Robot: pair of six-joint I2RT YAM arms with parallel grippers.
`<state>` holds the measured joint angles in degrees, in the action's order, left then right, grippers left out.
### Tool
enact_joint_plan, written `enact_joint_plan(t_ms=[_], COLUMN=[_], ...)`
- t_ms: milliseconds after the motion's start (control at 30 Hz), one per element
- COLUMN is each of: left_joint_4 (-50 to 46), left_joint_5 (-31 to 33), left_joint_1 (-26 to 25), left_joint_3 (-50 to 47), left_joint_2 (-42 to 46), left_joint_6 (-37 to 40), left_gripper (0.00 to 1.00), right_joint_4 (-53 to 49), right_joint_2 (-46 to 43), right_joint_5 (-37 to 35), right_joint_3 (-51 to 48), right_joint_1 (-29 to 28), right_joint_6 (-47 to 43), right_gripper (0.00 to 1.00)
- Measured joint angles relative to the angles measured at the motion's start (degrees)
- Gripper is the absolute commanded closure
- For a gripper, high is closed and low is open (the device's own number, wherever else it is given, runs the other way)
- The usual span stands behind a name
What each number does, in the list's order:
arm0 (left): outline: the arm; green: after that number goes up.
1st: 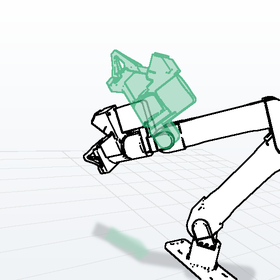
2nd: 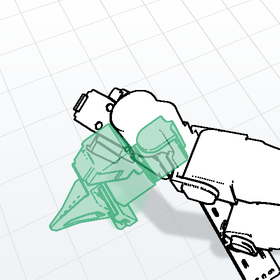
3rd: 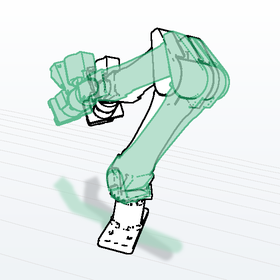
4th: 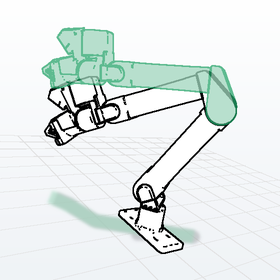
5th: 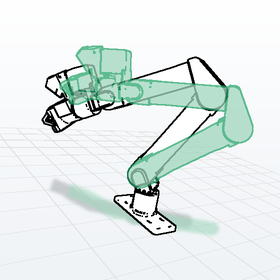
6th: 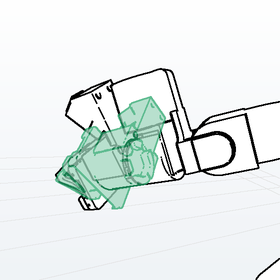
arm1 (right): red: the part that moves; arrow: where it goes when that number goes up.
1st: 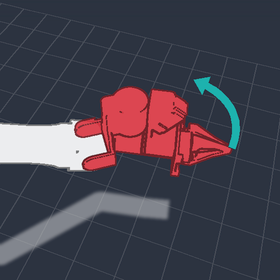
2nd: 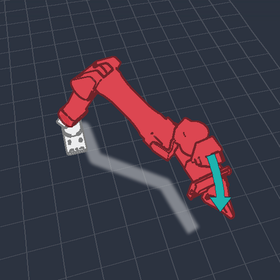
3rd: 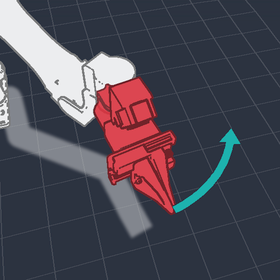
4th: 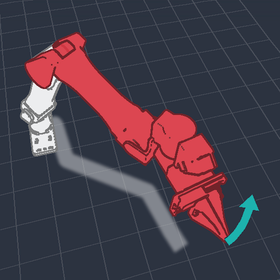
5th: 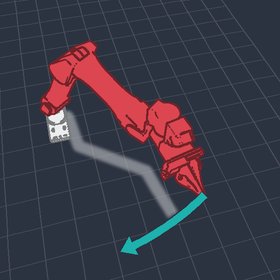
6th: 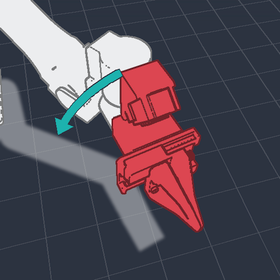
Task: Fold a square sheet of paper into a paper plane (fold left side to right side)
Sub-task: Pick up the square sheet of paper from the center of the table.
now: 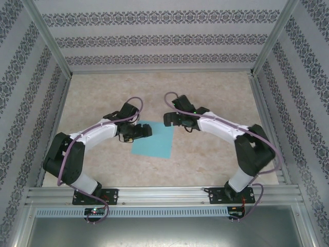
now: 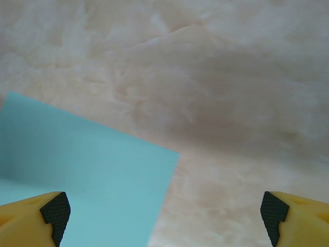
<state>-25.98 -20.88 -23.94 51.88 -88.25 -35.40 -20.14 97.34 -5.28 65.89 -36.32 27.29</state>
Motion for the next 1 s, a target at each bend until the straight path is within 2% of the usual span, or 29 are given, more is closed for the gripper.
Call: enact_joint_plan(t_ms=[167, 333, 633, 1000], left_joint_4=[0.9, 1.6, 1.7, 2.3], left_joint_5=[-5.1, -5.4, -4.7, -3.9], left_joint_1=[0.4, 0.4, 0.4, 0.4], left_joint_3=[-2.9, -5.1, -6.3, -6.4], left_joint_2=[1.3, 1.6, 0.9, -1.2], left_joint_6=[-0.9, -0.9, -0.9, -0.4], left_gripper=[0.28, 0.31, 0.36, 0.41], right_joint_4=[-2.8, -6.1, -11.4, -12.8], right_joint_2=[8.7, 13.7, 18.4, 19.8], right_joint_5=[0.2, 0.2, 0.2, 1.2], right_joint_3=[6.7, 10.6, 13.9, 15.1], right_joint_1=[-2.2, -2.5, -3.0, -6.2], right_joint_6=[0.5, 0.5, 0.0, -0.5], right_gripper=[0.02, 0.02, 0.02, 0.02])
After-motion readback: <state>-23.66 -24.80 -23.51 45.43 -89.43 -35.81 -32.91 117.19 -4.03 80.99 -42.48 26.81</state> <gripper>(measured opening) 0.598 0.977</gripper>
